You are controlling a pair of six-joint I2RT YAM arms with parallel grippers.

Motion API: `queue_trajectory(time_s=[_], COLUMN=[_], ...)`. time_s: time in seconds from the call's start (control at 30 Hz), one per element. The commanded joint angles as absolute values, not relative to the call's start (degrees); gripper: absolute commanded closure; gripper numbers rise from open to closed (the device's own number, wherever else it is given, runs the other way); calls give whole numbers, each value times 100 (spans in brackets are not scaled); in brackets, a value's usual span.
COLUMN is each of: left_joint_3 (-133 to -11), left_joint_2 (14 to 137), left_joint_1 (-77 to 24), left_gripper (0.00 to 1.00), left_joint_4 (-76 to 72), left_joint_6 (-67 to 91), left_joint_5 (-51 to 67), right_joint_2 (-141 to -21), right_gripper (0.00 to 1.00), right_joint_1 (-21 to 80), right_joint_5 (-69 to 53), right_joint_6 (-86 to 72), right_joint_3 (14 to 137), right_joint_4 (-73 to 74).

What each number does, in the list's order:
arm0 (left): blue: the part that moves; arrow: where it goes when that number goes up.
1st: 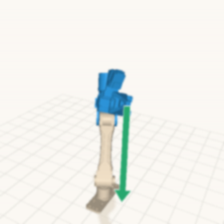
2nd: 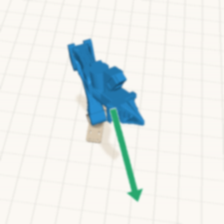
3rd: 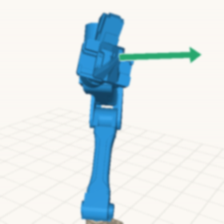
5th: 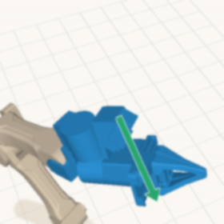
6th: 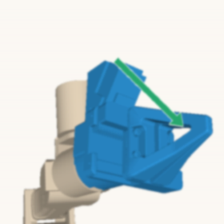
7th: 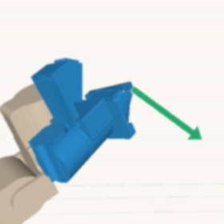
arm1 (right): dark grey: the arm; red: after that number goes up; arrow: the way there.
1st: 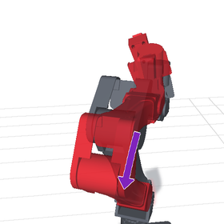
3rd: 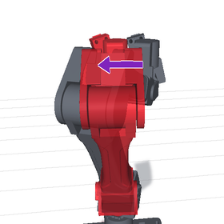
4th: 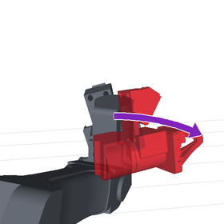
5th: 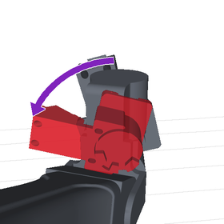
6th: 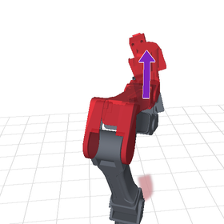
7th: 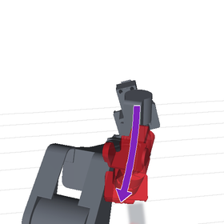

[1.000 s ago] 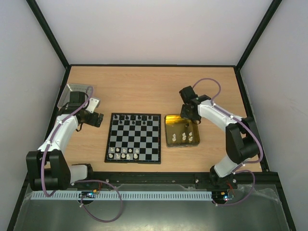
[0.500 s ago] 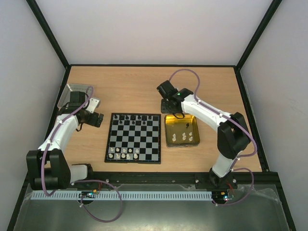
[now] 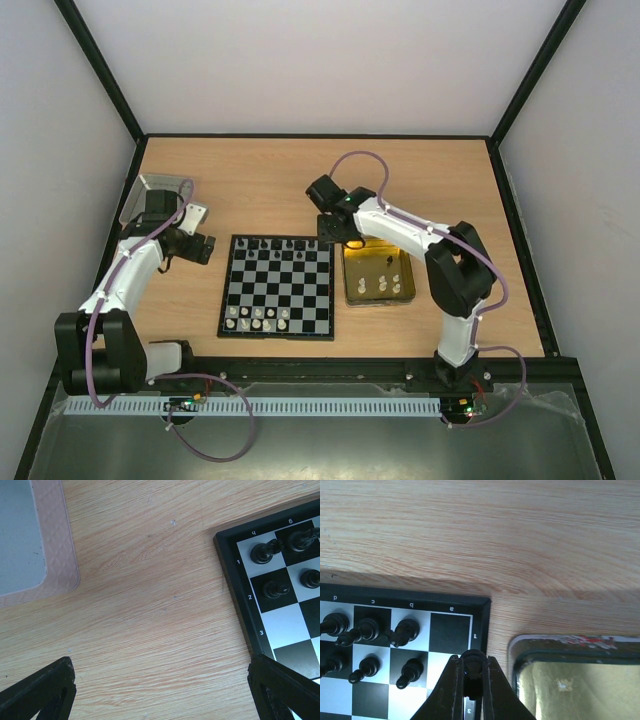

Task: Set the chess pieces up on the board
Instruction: Place the chess piece on the chessboard.

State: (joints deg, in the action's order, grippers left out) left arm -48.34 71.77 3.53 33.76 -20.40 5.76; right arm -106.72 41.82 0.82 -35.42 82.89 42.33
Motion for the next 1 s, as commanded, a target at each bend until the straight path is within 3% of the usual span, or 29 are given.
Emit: queue_trajectory(time_s=[0.0,0.97], left_joint_3=[-4800,-4737], left_joint_2=[7141,7128], left_joint_1=[334,334], left_gripper=[6,6], left_joint_4=[3397,3393], left_joint_6=[-1978,-2013], left_joint_5=[602,582], right_joint_2=[-10916,-11497], right_gripper=[97,97], right_joint_1=[4322,4427], right_joint_5=[25,124], right_joint_6=[-3613,-3617], right_joint_3=[8493,8771], right_joint_4=[4115,4026])
